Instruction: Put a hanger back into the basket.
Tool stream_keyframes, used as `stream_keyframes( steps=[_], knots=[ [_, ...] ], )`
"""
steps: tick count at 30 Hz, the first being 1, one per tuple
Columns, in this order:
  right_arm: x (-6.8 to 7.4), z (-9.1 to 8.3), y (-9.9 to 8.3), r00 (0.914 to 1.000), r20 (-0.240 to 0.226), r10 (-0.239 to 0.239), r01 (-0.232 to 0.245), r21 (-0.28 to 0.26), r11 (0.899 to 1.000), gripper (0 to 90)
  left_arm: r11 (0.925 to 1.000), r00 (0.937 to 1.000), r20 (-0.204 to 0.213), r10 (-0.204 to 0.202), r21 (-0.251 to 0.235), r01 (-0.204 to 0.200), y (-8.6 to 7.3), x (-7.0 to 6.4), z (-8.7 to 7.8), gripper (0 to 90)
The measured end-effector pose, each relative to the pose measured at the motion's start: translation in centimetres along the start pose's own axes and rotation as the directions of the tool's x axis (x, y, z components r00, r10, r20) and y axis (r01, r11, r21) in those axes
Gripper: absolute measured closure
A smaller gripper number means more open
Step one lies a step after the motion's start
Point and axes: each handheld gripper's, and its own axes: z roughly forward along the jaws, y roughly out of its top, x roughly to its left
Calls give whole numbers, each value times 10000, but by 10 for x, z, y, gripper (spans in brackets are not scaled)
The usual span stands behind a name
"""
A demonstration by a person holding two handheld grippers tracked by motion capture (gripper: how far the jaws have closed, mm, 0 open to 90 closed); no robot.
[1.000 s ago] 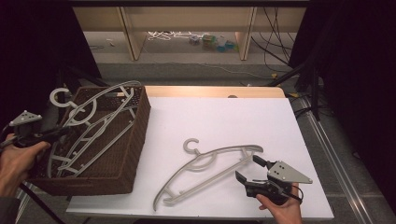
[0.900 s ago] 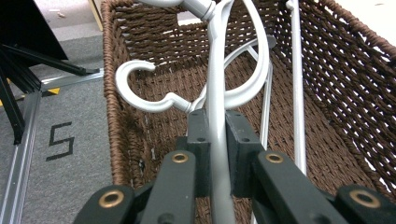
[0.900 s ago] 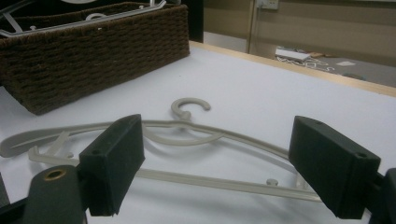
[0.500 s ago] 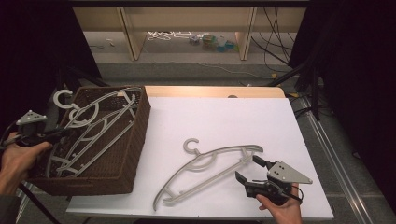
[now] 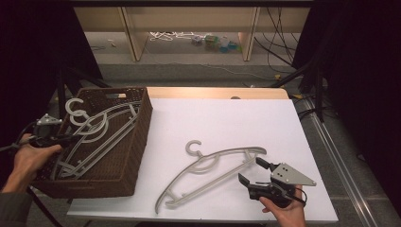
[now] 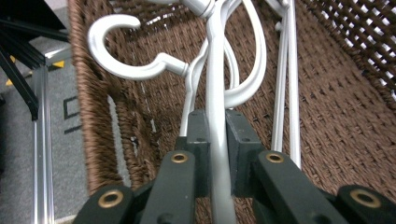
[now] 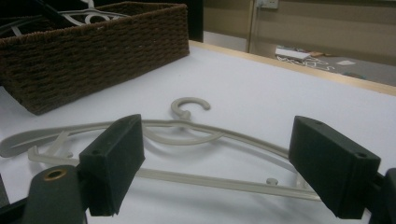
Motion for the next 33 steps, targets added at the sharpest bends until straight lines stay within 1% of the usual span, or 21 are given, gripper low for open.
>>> stream_keyframes(
  steps=[6, 7, 8, 9, 10, 11, 12, 13, 14, 16, 18, 20, 21, 24, 26, 27, 29, 30, 31, 32, 33],
  knots=[
    [0, 0, 0, 10000, -65, 10, -9, 78, 10000, 191, 9991, 9997, -16, -263, 322, 263, -2, -1, 8, 811],
    [0, 0, 0, 10000, 36, -57, 57, 116, 9999, 191, 9979, 9997, -135, -206, 619, 214, -2, -1, 10, 809],
    [0, 1, 0, 10000, -69, 40, -40, 26, 10000, 191, 9970, 9996, -150, -222, 737, 233, -2, -1, 11, 787],
    [1, 1, 0, 10000, -47, 23, -23, -37, 10000, 191, 9962, 9989, -122, -449, 736, 457, -3, -2, 12, 757],
    [1, 1, 0, 10000, -46, 29, -29, -56, 10000, 192, 9961, 9985, -170, -526, 696, 536, -3, -1, 12, 711],
    [1, 2, 0, 10000, -47, 13, -13, -72, 10000, 191, 9972, 9981, -80, -614, 415, 616, -4, -1, 13, 708],
    [0, 2, 0, 10000, -42, -4, 3, -43, 10000, 191, 9973, 9981, -86, -608, 406, 611, -4, -1, 13, 703],
    [0, 1, 0, 10000, -57, 25, -24, 26, 10000, 191, 9960, 9988, -78, -481, 750, 486, -3, -1, 10, 691],
    [0, 1, 0, 9999, 111, -85, 84, 57, 9999, 191, 9965, 9988, -180, -450, 690, 462, -3, -1, 9, 663],
    [0, 0, 0, 10000, -43, -7, 7, 51, 10000, 192, 9975, 9971, -414, -636, 297, 648, 0, -4, 3, 582],
    [0, 0, 0, 10000, -9, -37, 37, 99, 9999, 191, 9962, 9954, -417, -865, -114, 861, 4, -8, -3, 518],
    [0, 0, 0, 10000, 43, -56, 56, 124, 9999, 191, 9955, 9956, -337, -875, -393, 862, 9, -15, -11, 471],
    [0, 0, 0, 10000, 62, -72, 71, 124, 9999, 191, 9961, 9969, -195, -759, -466, 750, 12, -22, -15, 452],
    [0, 1, 0, 10000, -36, 1, -1, -50, 10000, 191, 9943, 9979, -183, -618, -883, 599, 21, -37, -27, 391],
    [0, 0, 0, 10000, -55, -4, 4, 45, 10000, 192, 9883, 9978, -12, -656, -1384, 648, 26, -50, -35, 363],
    [0, 0, 1, 10000, -49, -20, 20, 37, 10000, 191, 9860, 9974, 94, -714, -1503, 720, 28, -56, -39, 354],
    [0, 0, 0, 10000, -66, 0, 1, 77, 10000, 191, 9686, 9934, 500, -1036, -2217, 1122, 32, -71, -44, 339],
    [0, 0, 0, 10000, -16, -11, 11, -7, 10000, 191, 9651, 9921, 719, -1024, -2343, 1166, 33, -76, -47, 330],
    [1, 1, 0, 10000, -35, 38, -38, -52, 10000, 191, 9536, 9864, 1170, -1150, -2653, 1426, 35, -85, -50, 325],
    [1, 1, 0, 10000, -34, 36, -36, -37, 10000, 191, 9443, 9840, 1444, -1043, -2962, 1436, 38, -96, -55, 323],
    [1, 1, 0, 10000, -40, 32, -32, -26, 10000, 191, 9426, 9840, 1488, -984, -3033, 1401, 39, -100, -56, 313]
  ],
)
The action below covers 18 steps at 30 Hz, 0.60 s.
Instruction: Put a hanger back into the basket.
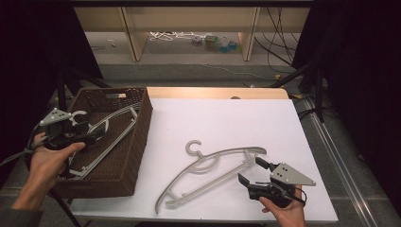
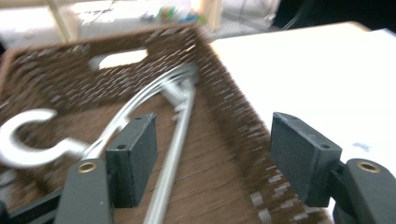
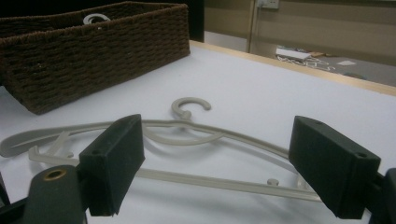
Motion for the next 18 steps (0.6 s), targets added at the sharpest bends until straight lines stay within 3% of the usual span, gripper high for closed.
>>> stream_keyframes(
  steps=[7, 14, 18],
  knots=[
    [0, 0, 0, 10000, -2, 6, -6, -33, 10000, 191, 9976, 9942, 943, 508, -524, -460, 4, -54, 1, 244],
    [0, -1, 1, 9999, 77, -69, 69, 28, 10000, 190, 9937, 9845, 1554, 818, -885, -686, -1, -92, 12, 200],
    [0, -1, 1, 10000, -62, -17, 17, 63, 10000, 190, 9907, 9789, 1971, 541, -1336, -278, -4, -107, 19, 182]
  ],
)
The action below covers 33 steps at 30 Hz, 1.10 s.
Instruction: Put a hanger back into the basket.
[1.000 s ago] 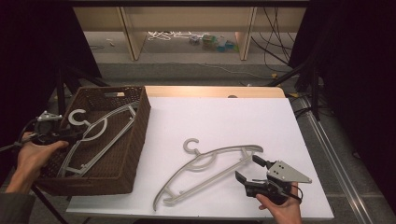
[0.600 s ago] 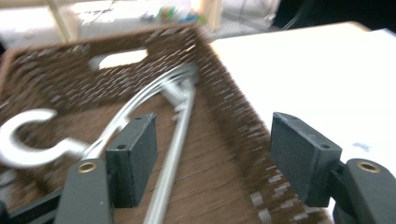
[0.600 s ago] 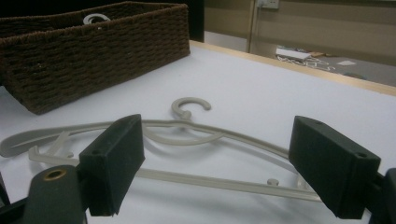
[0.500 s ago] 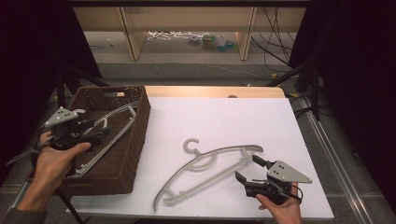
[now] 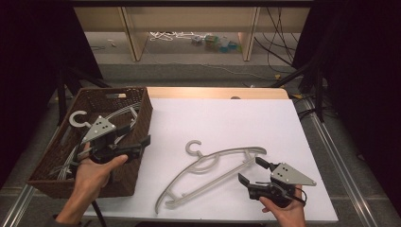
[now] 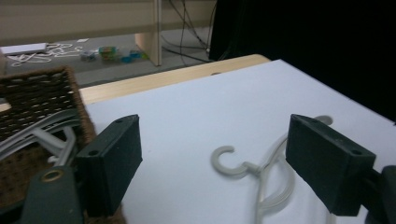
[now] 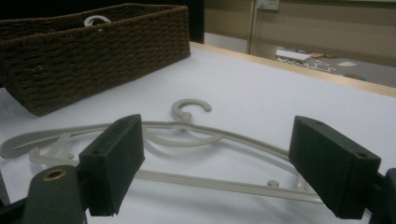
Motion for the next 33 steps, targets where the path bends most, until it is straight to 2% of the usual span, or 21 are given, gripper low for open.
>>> stream_keyframes(
  steps=[2, 6, 9, 13, 18, 21, 25, 29, 33],
  knots=[
    [0, 0, 0, 10000, 61, -33, 33, 10, 10000, 190, 10000, 9997, 227, -46, -76, 48, -5, -6, 6, 181],
    [-1, 0, 0, 9999, 89, -67, 67, 14, 10000, 190, 9993, 9993, 369, -113, -363, 126, -13, -13, 14, 186],
    [-1, 0, 0, 9999, 80, -124, 125, -37, 9999, 190, 9971, 9980, 565, -289, -691, 328, -19, -17, 19, 189],
    [-1, 0, 0, 9999, -17, -108, 108, -82, 9999, 189, 9973, 9975, 700, -114, -721, 164, -31, -23, 27, 181],
    [-2, -1, 0, 9998, 129, -162, 164, -98, 9998, 188, 9981, 9957, 926, -55, -611, 112, -46, -28, 35, 180],
    [-3, -2, -1, 10000, 51, -11, 13, -213, 9998, 188, 9982, 9957, 899, 213, -571, -162, -51, -31, 36, 178],
    [-4, -3, 0, 9999, 114, -66, 67, -113, 9999, 187, 9979, 9950, 886, 459, -487, -417, -58, -37, 40, 178],
    [-2, -2, 0, 9999, -148, 51, -53, -120, 9999, 187, 9978, 9934, 944, 647, -186, -633, -64, -42, 45, 178],
    [-2, -2, 0, 10000, -92, -16, 15, -144, 9999, 187, 9966, 9914, 1051, 785, 147, -805, -71, -45, 50, 172]
  ],
)
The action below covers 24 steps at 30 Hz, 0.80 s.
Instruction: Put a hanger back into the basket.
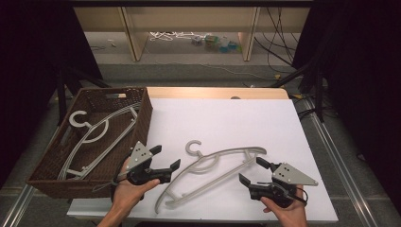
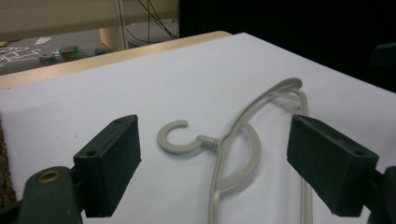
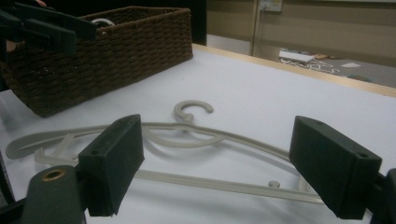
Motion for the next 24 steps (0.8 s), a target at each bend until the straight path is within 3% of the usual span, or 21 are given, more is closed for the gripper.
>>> stream_keyframes(
  steps=[9, 19, 24],
  knots=[
    [0, 1, 0, 10000, 4, -93, 93, -36, 10000, 187, 9981, 9998, 126, 162, 586, -169, -12, -2, 13, 172],
    [0, 0, 0, 9999, 24, -107, 107, -1, 9999, 187, 9962, 9999, 124, 115, 861, -126, -17, -3, 21, 172],
    [0, 0, 0, 10000, -14, -51, 51, -57, 10000, 187, 9871, 9984, 363, 431, 1527, -481, -21, -9, 33, 172]
  ],
)
